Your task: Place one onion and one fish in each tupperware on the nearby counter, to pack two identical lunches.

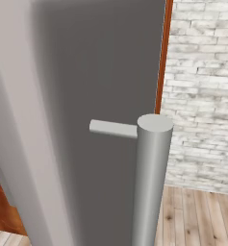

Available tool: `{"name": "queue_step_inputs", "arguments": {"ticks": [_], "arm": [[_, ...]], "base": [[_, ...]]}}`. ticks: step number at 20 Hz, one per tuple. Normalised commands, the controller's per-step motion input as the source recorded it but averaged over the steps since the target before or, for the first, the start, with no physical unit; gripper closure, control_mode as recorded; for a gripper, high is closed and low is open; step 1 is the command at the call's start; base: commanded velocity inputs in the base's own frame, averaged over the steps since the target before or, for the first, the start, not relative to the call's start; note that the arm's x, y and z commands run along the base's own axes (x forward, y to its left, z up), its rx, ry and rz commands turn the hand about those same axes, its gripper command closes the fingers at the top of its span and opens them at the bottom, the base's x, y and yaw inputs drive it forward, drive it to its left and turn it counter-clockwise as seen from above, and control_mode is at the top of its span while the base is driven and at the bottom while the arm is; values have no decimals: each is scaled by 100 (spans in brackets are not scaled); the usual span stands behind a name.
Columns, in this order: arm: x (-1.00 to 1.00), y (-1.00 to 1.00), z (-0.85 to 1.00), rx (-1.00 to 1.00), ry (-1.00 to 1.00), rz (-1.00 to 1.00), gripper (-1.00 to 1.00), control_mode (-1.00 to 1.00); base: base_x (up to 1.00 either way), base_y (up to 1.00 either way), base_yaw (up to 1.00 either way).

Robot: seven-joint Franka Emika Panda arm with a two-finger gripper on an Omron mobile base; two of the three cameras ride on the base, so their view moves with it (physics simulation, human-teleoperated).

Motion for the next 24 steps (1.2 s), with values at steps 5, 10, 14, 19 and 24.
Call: {"name": "queue_step_inputs", "arguments": {"ticks": [5,10,14,19,24], "arm": [[62,-4,0,0,3,0,-100,-100],[61,-10,0,0,3,0,-100,-100],[59,-11,0,0,1,0,-100,-100],[51,-2,-24,0,0,0,100,-100],[27,0,-14,0,-1,0,100,-100]], "base": [[0,0,0],[0,0,0],[0,0,0],[0,0,0],[0,0,0]]}}
